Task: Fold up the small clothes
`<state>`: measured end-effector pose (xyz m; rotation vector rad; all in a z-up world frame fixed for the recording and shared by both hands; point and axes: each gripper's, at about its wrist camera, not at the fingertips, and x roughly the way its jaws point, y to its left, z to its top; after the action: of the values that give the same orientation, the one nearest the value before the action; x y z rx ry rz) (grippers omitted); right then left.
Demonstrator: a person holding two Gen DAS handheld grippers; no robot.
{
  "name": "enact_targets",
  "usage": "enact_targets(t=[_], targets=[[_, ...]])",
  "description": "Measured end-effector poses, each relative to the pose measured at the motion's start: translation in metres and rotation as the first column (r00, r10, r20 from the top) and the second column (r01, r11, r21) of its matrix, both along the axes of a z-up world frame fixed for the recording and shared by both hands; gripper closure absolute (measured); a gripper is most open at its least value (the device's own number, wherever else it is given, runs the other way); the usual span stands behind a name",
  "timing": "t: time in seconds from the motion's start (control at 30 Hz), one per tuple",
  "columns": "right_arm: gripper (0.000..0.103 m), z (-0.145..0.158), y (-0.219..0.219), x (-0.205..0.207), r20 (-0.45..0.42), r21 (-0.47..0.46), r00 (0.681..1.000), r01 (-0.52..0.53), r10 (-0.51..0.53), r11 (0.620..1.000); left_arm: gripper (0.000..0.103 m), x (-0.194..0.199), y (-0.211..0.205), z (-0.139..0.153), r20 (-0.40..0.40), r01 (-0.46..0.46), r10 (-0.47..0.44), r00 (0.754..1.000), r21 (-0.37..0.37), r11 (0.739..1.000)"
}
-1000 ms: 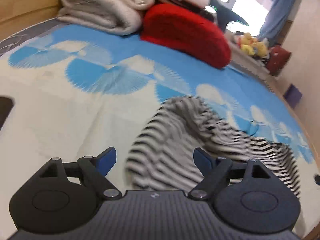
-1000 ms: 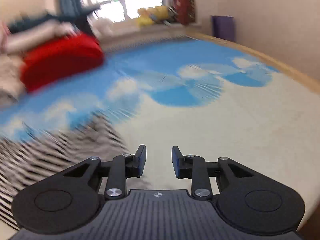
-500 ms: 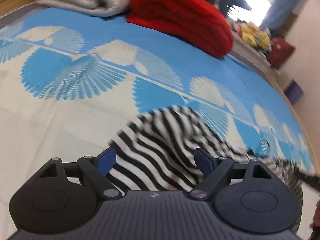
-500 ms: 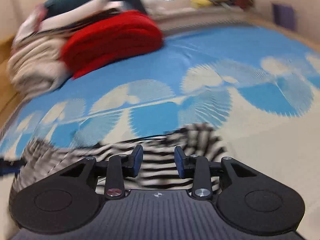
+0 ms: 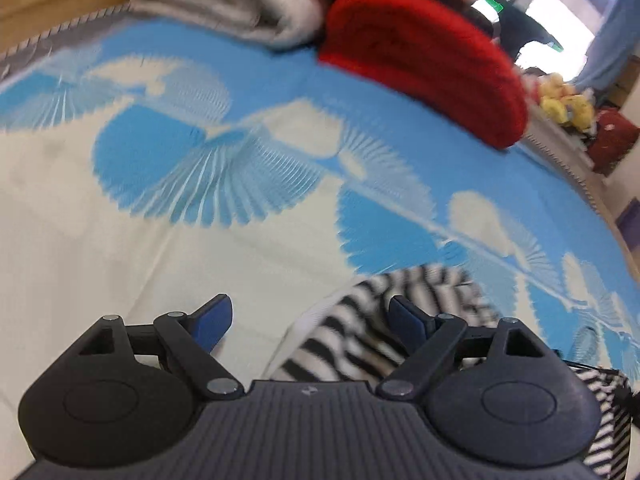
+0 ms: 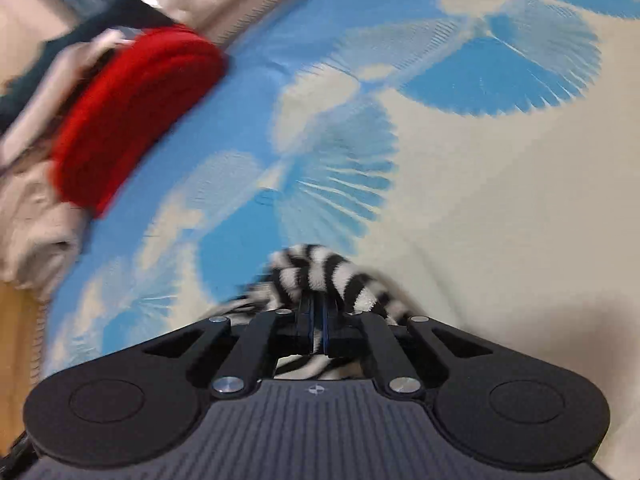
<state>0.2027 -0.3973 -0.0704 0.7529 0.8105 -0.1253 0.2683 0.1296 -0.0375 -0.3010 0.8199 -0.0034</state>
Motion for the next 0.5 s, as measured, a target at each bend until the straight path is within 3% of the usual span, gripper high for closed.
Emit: enact_targets(t=[0.03, 0.07, 0.1, 0.13, 0.27, 0.37, 0.5], targets=[[0.068, 0.009, 0.004, -0.002, 0.030, -0.009, 0.999, -0.030, 0.030, 1.000, 0.009, -0.006, -0.003, 0.006, 0.013, 0.011, -0.011, 1.000, 0.001, 1.000], [0.055, 0.023, 0.011, -0.012, 0.071, -0.036, 0.996, -0.058, 0.060, 0.998, 0.008, -0.014, -0.006, 0.013, 0.033, 0.023, -0.023, 0.999, 0.001, 1.000], [0.035, 0.036, 0.019, -0.023, 0.110, -0.075, 0.991, -0.070, 0.078, 0.995, 0.007, -0.023, -0.011, 0.018, 0.049, 0.032, -0.032, 0.998, 0.008, 0.999], [0.028, 0.047, 0.026, -0.032, 0.147, -0.114, 0.985, -0.075, 0.092, 0.991, 0.007, -0.033, -0.016, 0.024, 0.059, 0.043, -0.045, 0.997, 0.026, 0.999], [0.026, 0.079, 0.066, -0.083, 0.231, -0.259, 0.959, -0.103, 0.165, 0.961, 0.002, -0.083, -0.051, 0.038, 0.088, 0.116, -0.134, 0.987, 0.190, 0.975], [0.020, 0.076, 0.091, -0.130, 0.259, -0.331, 0.951, -0.078, 0.170, 0.940, 0.000, -0.133, -0.072, 0.043, 0.141, 0.139, -0.189, 0.972, 0.304, 0.942], [0.020, 0.058, 0.115, -0.179, 0.200, -0.405, 0.965, -0.075, 0.168, 0.911, 0.000, -0.194, -0.079, 0.031, 0.117, 0.168, -0.214, 0.970, 0.314, 0.934]])
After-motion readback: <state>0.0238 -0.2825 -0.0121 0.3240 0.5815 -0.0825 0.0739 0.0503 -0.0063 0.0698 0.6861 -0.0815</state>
